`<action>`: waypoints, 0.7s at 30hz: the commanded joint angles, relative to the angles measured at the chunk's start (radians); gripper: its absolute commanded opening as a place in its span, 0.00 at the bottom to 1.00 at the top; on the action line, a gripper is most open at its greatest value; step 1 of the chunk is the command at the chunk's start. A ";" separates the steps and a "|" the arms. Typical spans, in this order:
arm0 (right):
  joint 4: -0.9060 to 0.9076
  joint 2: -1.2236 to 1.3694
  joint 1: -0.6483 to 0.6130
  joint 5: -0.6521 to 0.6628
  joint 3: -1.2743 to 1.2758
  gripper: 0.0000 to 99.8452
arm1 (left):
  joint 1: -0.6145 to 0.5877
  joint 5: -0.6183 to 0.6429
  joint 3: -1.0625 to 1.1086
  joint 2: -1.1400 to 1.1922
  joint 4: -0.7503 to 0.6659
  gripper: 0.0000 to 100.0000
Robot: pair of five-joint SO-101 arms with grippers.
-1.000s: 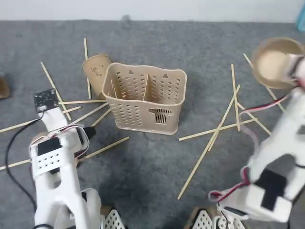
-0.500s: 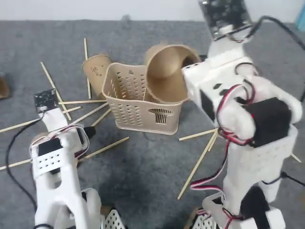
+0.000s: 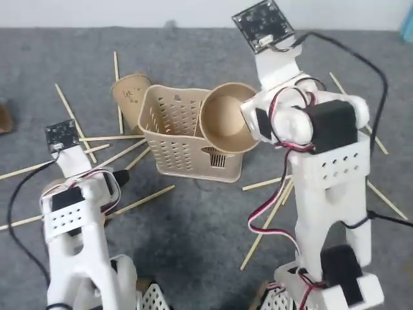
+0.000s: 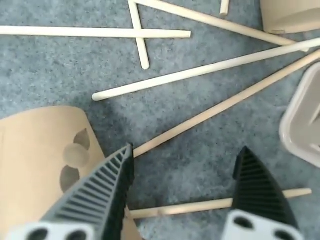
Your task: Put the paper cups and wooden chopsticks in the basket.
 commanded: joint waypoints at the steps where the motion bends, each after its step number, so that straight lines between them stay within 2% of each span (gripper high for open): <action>1: 0.024 0.005 0.018 0.025 -0.003 0.01 | 0.002 -0.009 -0.004 -0.020 -0.023 0.31; 10: 0.031 0.145 0.018 0.025 -0.008 0.02 | 0.002 -0.009 -0.002 -0.020 -0.023 0.31; 17: 0.027 0.148 0.027 0.025 -0.106 0.23 | 0.002 -0.009 -0.002 -0.020 -0.023 0.31; 21: 0.042 0.107 0.064 0.021 -0.219 0.23 | 0.002 -0.009 -0.002 -0.020 -0.023 0.31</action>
